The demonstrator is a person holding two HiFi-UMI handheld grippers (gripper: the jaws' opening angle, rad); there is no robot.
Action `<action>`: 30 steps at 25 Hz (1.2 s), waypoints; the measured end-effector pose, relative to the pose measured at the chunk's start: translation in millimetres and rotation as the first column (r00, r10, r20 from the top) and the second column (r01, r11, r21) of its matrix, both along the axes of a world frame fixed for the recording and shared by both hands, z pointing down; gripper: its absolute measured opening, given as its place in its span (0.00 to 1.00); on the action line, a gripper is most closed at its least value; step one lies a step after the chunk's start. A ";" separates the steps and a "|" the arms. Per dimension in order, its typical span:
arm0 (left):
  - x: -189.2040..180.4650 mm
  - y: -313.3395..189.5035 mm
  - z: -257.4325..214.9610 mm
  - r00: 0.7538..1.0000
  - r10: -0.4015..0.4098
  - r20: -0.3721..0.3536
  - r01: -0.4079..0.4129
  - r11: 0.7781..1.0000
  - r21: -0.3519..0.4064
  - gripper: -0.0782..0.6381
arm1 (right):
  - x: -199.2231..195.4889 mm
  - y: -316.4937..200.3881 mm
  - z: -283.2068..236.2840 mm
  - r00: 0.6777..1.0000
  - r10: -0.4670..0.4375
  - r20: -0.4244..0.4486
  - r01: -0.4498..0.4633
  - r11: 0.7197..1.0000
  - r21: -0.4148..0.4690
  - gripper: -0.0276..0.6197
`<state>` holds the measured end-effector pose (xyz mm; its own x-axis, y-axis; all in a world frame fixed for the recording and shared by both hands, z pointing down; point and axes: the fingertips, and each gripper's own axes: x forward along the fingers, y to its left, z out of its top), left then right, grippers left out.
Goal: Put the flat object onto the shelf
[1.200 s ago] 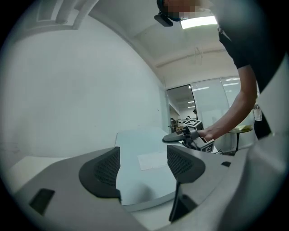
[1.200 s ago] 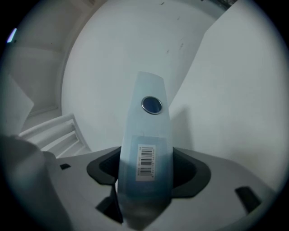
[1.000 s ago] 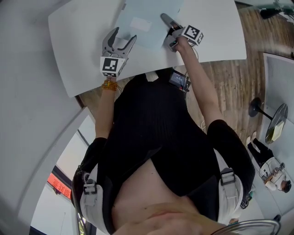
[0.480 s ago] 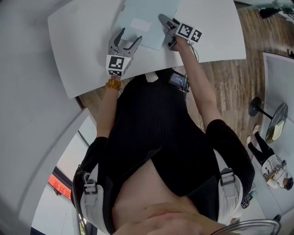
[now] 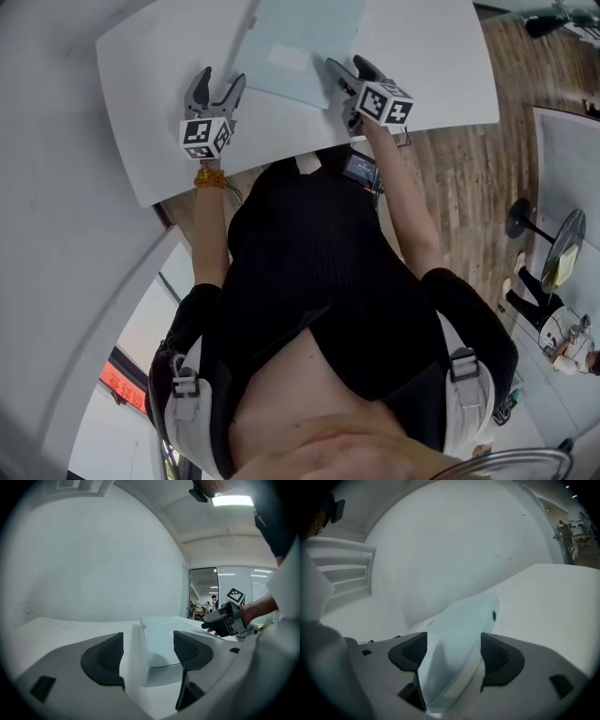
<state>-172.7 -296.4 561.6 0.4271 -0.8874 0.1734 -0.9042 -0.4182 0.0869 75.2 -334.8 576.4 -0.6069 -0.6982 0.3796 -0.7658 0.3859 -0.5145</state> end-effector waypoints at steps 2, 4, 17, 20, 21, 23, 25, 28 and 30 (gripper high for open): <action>5.7 -4.6 6.8 0.999 0.043 -0.026 -0.044 0.999 -0.031 0.57 | -12.8 12.8 13.4 1.000 -0.010 -0.021 0.009 0.999 -0.041 0.54; 22.7 -7.6 13.9 0.993 0.110 -0.053 -0.113 0.991 -0.069 0.57 | -18.2 13.2 22.0 0.998 0.001 -0.070 -0.004 0.999 -0.043 0.54; 57.8 13.7 -8.6 0.998 0.038 0.048 -0.038 0.999 0.012 0.57 | -5.7 -34.0 -8.7 0.956 0.016 -0.294 0.042 0.981 0.191 0.54; 64.6 24.8 -59.8 0.996 0.049 0.070 -0.058 0.989 0.135 0.55 | 0.3 -9.6 -80.7 0.953 0.121 -0.278 0.004 0.912 0.411 0.54; 68.4 31.0 -79.3 0.996 0.050 0.072 -0.062 0.983 0.174 0.49 | -0.4 4.4 -104.5 0.951 0.147 -0.272 0.001 0.879 0.478 0.54; 76.9 45.8 -118.0 0.997 0.034 0.072 -0.051 0.966 0.252 0.28 | -6.5 38.4 -145.9 0.947 0.188 -0.260 0.000 0.810 0.587 0.54; 86.7 65.3 -151.0 0.998 -0.004 0.069 -0.018 0.947 0.320 0.24 | -15.2 78.4 -178.1 0.943 0.220 -0.252 0.004 0.746 0.665 0.54; 101.9 109.9 -184.8 0.989 -0.125 0.074 0.086 0.914 0.397 0.18 | -21.8 145.4 -210.7 0.943 0.250 -0.221 -0.003 0.668 0.744 0.53; 111.4 147.6 -194.8 0.974 -0.214 0.067 0.167 0.891 0.423 0.18 | -24.2 191.0 -221.2 0.951 0.249 -0.183 -0.011 0.620 0.785 0.53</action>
<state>-61.4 -148.8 366.9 0.2423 -0.9514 -0.1902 -0.9639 -0.2136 -0.1592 51.1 -143.7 355.2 -0.4516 -0.8667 -0.2116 -0.8917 0.4309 0.1383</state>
